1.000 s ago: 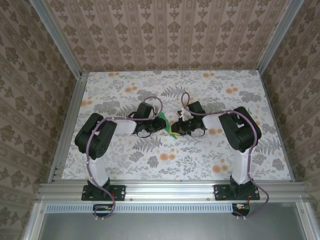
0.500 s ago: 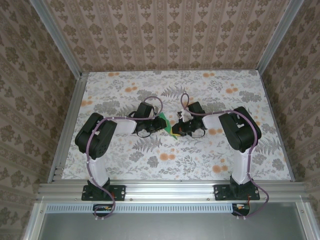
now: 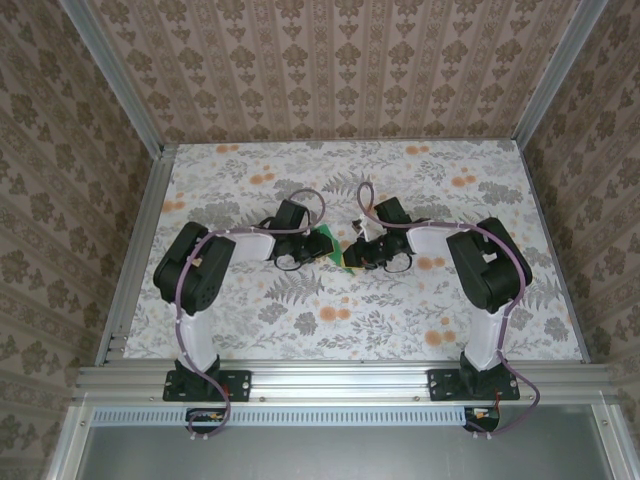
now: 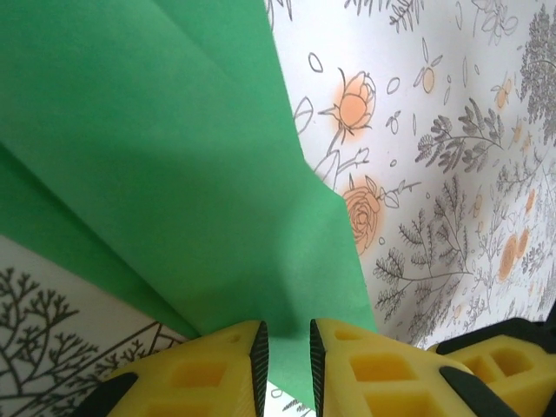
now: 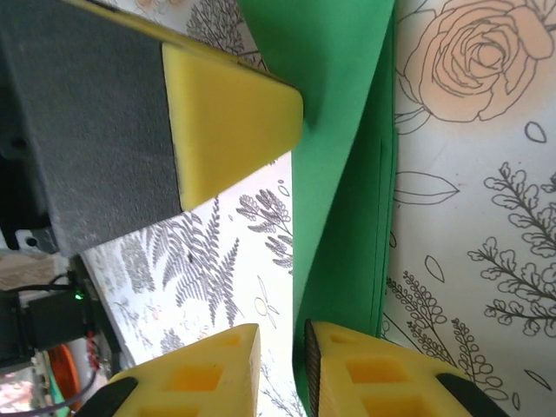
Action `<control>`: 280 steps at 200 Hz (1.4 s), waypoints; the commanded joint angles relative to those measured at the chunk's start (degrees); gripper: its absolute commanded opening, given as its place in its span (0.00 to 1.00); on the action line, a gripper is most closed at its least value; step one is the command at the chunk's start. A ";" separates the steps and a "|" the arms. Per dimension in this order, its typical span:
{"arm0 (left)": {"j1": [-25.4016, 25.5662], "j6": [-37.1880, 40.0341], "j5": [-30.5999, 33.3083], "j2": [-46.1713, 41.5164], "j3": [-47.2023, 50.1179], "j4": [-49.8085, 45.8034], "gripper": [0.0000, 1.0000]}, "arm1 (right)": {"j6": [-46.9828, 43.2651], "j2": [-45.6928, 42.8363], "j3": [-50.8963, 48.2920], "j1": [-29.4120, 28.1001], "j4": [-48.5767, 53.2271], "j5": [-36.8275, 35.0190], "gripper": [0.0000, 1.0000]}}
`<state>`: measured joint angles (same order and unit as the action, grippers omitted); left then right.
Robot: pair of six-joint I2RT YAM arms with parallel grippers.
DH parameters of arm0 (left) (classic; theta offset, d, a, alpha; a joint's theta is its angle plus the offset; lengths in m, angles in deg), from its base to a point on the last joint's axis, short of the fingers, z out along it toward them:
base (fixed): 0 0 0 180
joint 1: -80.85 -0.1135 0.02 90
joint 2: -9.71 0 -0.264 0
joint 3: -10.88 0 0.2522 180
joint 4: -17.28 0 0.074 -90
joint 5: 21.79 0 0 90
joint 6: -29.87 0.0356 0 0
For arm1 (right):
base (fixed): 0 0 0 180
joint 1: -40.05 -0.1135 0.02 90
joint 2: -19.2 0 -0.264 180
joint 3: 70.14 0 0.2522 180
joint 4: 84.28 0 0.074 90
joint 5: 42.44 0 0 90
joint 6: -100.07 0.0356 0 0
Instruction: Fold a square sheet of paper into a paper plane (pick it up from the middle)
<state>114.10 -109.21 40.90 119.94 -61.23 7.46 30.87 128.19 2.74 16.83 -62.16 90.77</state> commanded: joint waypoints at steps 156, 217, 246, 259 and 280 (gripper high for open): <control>-1.00 -0.97 2.71 5.43 -4.42 -13.26 0.24 | -8.89 3.05 3.47 -1.12 3.74 -5.57 0.24; -1.35 -0.06 2.27 5.39 -5.13 -14.01 0.24 | -8.08 4.22 3.92 -0.95 3.91 -5.98 0.09; -1.70 1.03 1.62 4.36 -5.33 -13.92 0.24 | -6.39 4.29 3.64 -0.69 2.45 -3.68 0.03; -1.79 2.02 0.79 3.23 -5.69 -13.25 0.26 | -5.01 4.26 3.15 -0.51 1.03 -1.91 0.00; -1.70 3.81 -0.43 0.18 -5.75 -11.73 0.28 | -1.16 4.40 2.36 -0.11 -2.58 1.39 0.00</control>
<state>113.18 -108.84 39.35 122.09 -67.06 -1.00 25.36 131.27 5.45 16.26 -60.59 87.71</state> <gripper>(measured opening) 0.267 0.057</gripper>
